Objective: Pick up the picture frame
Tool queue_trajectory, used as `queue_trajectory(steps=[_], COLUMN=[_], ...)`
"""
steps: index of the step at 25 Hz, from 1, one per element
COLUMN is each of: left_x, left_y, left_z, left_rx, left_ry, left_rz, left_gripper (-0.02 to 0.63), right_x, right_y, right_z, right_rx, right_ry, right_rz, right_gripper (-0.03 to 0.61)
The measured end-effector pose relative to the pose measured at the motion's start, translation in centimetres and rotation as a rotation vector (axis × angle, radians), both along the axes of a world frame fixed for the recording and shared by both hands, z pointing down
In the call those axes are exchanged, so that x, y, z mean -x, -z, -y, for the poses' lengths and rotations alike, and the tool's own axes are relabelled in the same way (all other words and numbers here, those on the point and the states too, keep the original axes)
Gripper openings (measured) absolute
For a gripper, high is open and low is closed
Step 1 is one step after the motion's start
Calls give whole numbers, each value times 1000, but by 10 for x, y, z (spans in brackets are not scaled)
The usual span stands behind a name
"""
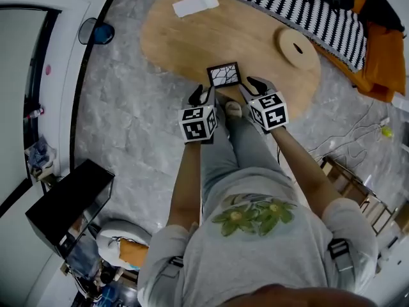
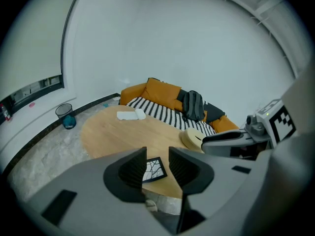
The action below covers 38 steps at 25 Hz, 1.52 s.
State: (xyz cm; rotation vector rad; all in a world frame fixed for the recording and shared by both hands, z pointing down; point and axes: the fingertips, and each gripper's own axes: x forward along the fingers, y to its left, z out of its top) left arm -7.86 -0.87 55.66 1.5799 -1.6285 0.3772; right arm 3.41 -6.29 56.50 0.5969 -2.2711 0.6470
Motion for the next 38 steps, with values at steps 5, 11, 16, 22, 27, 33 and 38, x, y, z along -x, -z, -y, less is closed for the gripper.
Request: queue_trajectory(steps=[5,11,16,22,27,33,38], left_x=[2,6,7,6,8,7,5], left_y=[-22,-54,-78,-108,-142,-174,-198], left_z=[3,5,7,15,18,19,23], left_rx=[10,34,44,51,75,102,122], left_ry=[6,11,8,-8,-16,-29,-38], left_rz=[2,-2,-2,3,0,-15,-23], left_gripper=[135,135,135,135,135,136,141], right_x=[3,4,4,3,4,6,7], right_y=[-21,-54,-80,-111,-142,-176,-199], right_z=[4,9,12,16,19,22,26], right_rx=[14,35,41,47,56,73,84], right_ry=[0,5,1,-6,-4,-7,-9], right_rz=[-7,-26,-33,-46,-68,-91,-108], right_gripper=[115,115,115,115,115,115,115])
